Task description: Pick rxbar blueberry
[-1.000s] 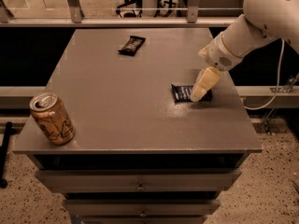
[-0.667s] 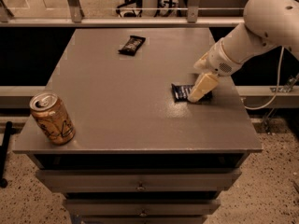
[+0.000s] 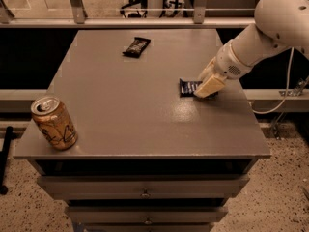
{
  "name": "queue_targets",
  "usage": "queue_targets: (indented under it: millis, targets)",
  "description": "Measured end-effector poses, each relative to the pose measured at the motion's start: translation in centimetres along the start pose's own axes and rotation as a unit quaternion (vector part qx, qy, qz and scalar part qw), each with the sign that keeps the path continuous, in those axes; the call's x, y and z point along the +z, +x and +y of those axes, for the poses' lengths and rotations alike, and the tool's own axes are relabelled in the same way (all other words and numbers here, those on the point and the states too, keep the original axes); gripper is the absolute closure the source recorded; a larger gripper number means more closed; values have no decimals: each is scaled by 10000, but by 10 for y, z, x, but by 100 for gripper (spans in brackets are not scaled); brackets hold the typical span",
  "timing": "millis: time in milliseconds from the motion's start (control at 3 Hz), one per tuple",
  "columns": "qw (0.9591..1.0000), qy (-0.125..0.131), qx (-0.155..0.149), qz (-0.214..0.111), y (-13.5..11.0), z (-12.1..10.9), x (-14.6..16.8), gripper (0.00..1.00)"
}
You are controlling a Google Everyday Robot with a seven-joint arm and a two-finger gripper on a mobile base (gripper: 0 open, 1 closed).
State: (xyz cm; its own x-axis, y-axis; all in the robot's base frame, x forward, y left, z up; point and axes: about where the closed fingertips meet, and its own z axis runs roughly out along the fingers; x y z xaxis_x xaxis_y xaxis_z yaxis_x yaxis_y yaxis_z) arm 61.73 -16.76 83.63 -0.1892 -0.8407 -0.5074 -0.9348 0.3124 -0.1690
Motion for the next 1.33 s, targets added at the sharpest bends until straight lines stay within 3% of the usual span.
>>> queue_targets:
  millis: [333, 667, 1000, 1333]
  targets:
    - [10000, 0, 0, 0, 0, 0, 0, 100]
    - [9995, 150, 90, -271, -7, -14, -20, 100]
    - [9948, 292, 196, -957, -19, -31, -53, 100]
    - [9802, 211, 501, -1906, -29, -39, -82, 100]
